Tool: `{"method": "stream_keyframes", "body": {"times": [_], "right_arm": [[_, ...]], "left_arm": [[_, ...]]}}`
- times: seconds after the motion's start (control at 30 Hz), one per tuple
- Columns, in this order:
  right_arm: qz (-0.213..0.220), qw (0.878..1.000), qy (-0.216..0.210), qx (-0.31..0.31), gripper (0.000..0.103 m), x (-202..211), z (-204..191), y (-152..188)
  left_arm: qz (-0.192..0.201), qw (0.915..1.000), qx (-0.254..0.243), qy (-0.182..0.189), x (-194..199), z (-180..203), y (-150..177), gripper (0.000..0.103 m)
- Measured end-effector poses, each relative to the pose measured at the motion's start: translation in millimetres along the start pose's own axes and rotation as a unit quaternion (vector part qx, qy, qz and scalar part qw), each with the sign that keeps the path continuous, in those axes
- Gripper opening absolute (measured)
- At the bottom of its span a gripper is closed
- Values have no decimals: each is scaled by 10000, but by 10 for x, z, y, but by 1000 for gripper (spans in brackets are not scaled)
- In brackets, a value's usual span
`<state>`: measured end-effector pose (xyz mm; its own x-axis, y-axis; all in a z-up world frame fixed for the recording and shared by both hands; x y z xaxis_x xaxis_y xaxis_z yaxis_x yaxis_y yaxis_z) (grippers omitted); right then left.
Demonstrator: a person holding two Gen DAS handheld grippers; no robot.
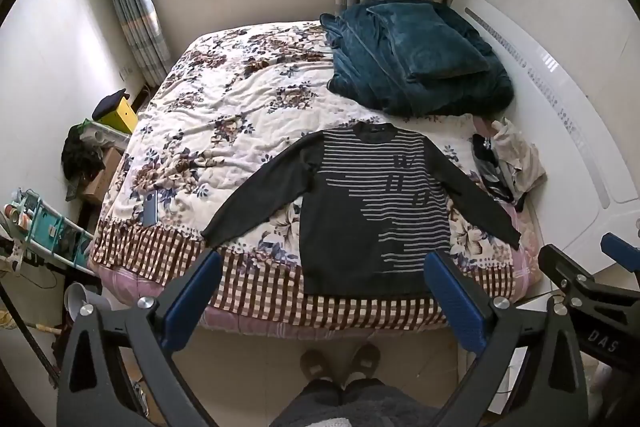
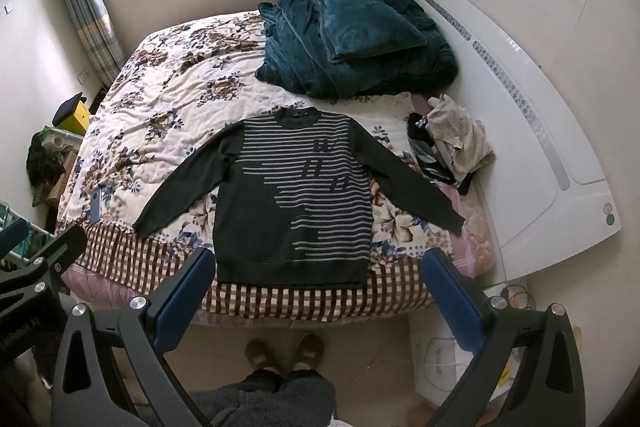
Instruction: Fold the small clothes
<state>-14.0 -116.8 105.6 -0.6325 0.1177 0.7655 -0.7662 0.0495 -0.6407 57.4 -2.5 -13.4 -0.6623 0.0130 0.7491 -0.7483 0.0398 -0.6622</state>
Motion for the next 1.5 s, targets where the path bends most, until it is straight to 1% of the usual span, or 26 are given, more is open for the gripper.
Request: {"method": "stream_keyframes", "body": {"times": [0.27, 0.33, 0.4, 0.53, 0.57, 0.63, 0.7, 0.73, 0.8, 0.83, 0.87, 0.9, 0.97, 1.0, 1.03, 1.07, 1.1, 1.13, 1.2, 1.27, 1.3, 1.33, 1.37, 1.4, 1.47, 1.5], "right_arm": [[1, 10000, 5, 7, 103, 10, 5, -9], [-13, 10000, -26, -12, 103, -47, -43, 74], [-29, 10000, -49, -40, 103, 26, -3, -21], [-93, 9999, -57, -109, 103, -28, -7, -7], [-94, 9999, -27, -103, 103, -34, 0, 8], [-20, 9996, 279, 30, 103, -27, 22, 9], [-1, 9994, 342, -58, 103, -89, 74, 10], [12, 9991, 410, -86, 103, -131, 96, 32], [119, 9984, 470, -298, 103, -293, 215, 44], [119, 9968, 597, -522, 103, -464, 386, 62], [267, 9951, 395, -861, 103, -593, 418, 71], [269, 9918, 347, -1197, 103, -794, 548, 97], [90, 9804, 184, -1960, 103, -1293, 770, 188], [18, 9727, 324, -2299, 103, -1606, 1019, 238], [-35, 9677, 365, -2495, 103, -1845, 1133, 288], [-42, 9645, 522, -2587, 103, -2025, 1327, 302], [-178, 9600, 682, -2711, 103, -2272, 1527, 391], [-223, 9558, 919, -2784, 103, -2544, 1825, 450], [-255, 9470, 1184, -2975, 103, -2985, 2337, 514], [-464, 9302, 1401, -3361, 103, -3629, 2925, 747], [-513, 9239, 1473, -3495, 103, -3891, 3163, 868], [-588, 9167, 1595, -3616, 103, -4126, 3404, 1004], [-733, 9080, 1733, -3744, 103, -4397, 3611, 1185], [-824, 9029, 1813, -3808, 103, -4489, 3701, 1318], [-937, 8832, 1961, -4156, 103, -4935, 4108, 1619], [-999, 8686, 2054, -4398, 103, -5229, 4373, 1847]], "left_arm": [[8, 10000, 0, 9, 7, -5, -7, 103], [-5, 10000, 3, 24, -1, 4, -40, 103], [2, 10000, 1, 18, 9, 9, -12, 103], [0, 10000, 15, 27, 12, 18, 4, 103], [-9, 10000, 9, 38, 8, 24, 4, 103], [-22, 10000, -40, 46, -40, 63, -33, 103], [43, 9999, -92, 39, -115, 68, -10, 103], [94, 9998, -166, 2, -217, 105, -42, 103], [126, 9995, -272, -25, -435, 86, 37, 103], [137, 9994, -312, -72, -601, 118, 29, 103], [95, 9993, -338, -113, -797, 156, 36, 103], [92, 9993, -345, -109, -935, 188, 31, 103], [0, 9991, -394, -171, -1310, 288, 34, 103], [-26, 9990, -408, -165, -1501, 367, 35, 103], [-57, 9988, -453, -197, -1723, 471, 38, 103], [-122, 9984, -493, -245, -1908, 544, 50, 103], [-201, 9981, -518, -246, -2124, 645, 64, 103], [-283, 9978, -542, -248, -2408, 797, 93, 103], [-462, 9967, -595, -306, -2765, 955, 131, 103], [-666, 9949, -655, -379, -3272, 1212, 191, 103], [-730, 9941, -678, -419, -3417, 1288, 208, 103], [-847, 9929, -699, -453, -3708, 1431, 264, 103], [-893, 9924, -706, -465, -3852, 1500, 281, 103], [-991, 9912, -724, -496, -4056, 1586, 345, 103], [-1311, 9874, -717, -512, -4489, 1753, 525, 103], [-1510, 9849, -675, -506, -4736, 1821, 651, 103]]}}
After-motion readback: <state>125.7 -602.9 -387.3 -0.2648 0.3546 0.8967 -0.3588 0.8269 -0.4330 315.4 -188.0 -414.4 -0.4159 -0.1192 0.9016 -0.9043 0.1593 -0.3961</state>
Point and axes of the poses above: each gripper's, at about its wrist camera, not at the fingertips, and x roughly against the way its jaws point, z to its right, y to its underside, the point moved 6 cm from there along -x, roughly the way its jaws point, and after that the axes turned 11 degrees about z, right-handed, at the moved point
